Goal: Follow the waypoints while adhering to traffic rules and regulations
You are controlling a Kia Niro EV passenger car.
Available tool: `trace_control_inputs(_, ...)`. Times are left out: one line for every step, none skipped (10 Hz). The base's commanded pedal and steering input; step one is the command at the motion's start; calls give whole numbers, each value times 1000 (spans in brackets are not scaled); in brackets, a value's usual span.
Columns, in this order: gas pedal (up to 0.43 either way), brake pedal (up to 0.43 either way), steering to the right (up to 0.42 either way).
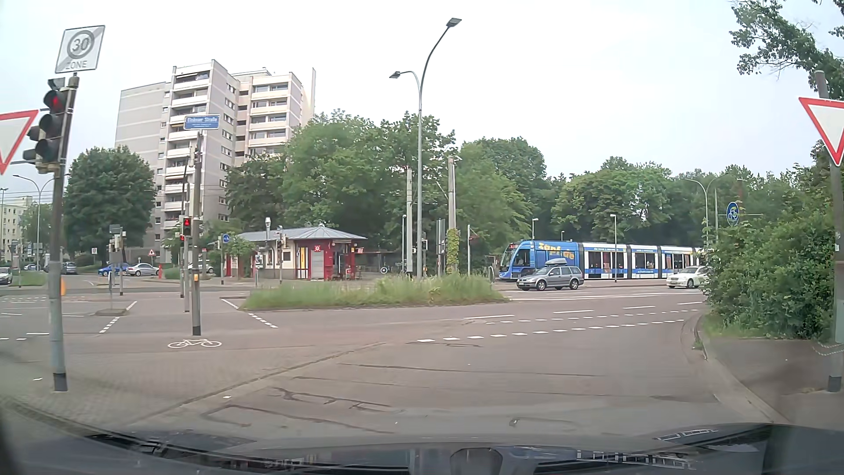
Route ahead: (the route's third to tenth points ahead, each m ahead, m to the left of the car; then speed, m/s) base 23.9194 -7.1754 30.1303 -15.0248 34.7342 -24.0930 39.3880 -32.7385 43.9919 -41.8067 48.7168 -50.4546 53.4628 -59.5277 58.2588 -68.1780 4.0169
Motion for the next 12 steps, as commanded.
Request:
trace_control_inputs(0,55,146)
trace_control_inputs(0,55,151)
trace_control_inputs(0,55,156)
trace_control_inputs(0,61,162)
trace_control_inputs(0,61,167)
trace_control_inputs(0,61,173)
trace_control_inputs(0,79,177)
trace_control_inputs(0,91,179)
trace_control_inputs(0,110,181)
trace_control_inputs(0,122,184)
trace_control_inputs(0,140,187)
trace_control_inputs(0,152,188)
